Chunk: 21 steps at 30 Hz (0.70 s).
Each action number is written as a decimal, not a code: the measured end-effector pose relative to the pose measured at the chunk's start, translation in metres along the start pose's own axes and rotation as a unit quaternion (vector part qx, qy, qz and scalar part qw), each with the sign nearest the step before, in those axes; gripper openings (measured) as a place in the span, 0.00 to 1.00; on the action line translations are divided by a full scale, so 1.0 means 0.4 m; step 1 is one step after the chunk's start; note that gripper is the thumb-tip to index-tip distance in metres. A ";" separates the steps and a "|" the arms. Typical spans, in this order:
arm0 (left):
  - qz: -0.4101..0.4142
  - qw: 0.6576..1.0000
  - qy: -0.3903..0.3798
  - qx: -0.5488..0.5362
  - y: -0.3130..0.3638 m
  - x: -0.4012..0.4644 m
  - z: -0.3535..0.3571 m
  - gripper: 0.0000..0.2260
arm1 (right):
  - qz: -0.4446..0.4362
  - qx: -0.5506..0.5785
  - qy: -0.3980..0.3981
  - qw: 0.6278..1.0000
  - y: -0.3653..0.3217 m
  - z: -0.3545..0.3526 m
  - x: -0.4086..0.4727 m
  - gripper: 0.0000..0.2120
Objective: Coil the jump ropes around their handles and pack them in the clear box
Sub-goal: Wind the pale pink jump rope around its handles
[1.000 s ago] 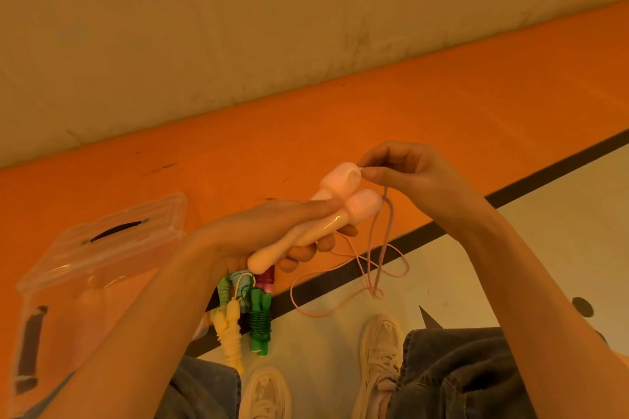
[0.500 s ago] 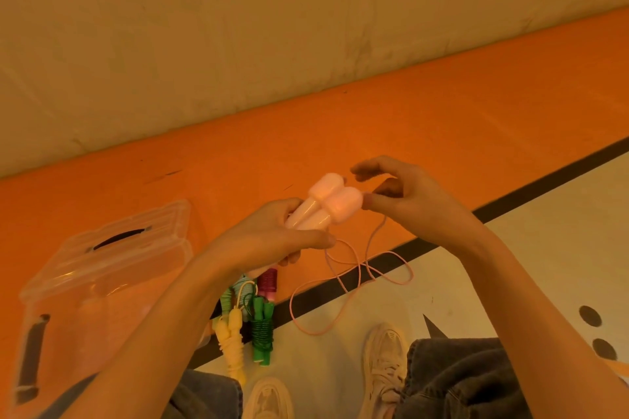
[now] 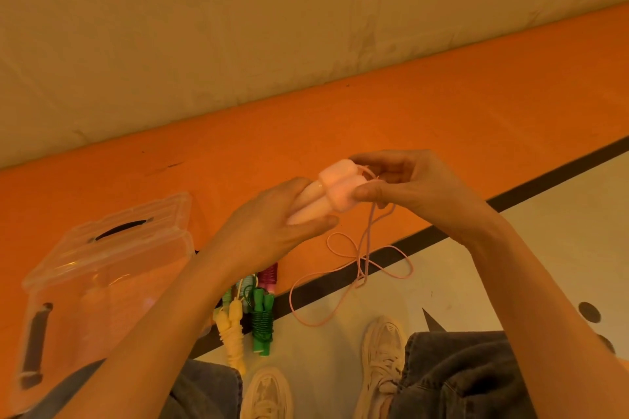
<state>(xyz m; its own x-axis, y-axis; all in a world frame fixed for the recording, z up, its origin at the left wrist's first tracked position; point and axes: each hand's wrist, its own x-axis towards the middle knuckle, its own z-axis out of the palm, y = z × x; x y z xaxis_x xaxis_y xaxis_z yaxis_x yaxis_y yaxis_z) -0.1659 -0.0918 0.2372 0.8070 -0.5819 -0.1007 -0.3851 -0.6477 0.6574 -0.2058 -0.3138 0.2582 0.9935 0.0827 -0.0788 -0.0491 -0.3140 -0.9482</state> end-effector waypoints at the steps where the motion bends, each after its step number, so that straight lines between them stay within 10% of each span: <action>1: 0.013 0.998 0.025 0.057 -0.003 0.000 0.004 0.23 | -0.002 -0.008 0.013 1.000 0.003 0.001 0.003 0.26; 14: 0.043 0.995 0.048 0.082 -0.001 -0.020 -0.025 0.34 | -0.014 -0.091 0.009 0.996 0.009 -0.047 -0.005 0.16; 21: 0.040 0.995 0.054 0.078 0.014 -0.022 -0.015 0.24 | -0.018 -0.138 0.047 0.989 0.026 -0.035 0.015 0.09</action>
<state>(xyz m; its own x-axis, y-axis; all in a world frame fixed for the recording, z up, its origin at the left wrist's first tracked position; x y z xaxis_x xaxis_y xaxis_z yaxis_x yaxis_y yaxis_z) -0.1724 -0.0873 0.2461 0.8110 -0.5840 0.0335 -0.5077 -0.6743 0.5362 -0.1988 -0.3298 0.2521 0.9999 0.0137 -0.0052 0.0034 -0.5605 -0.8282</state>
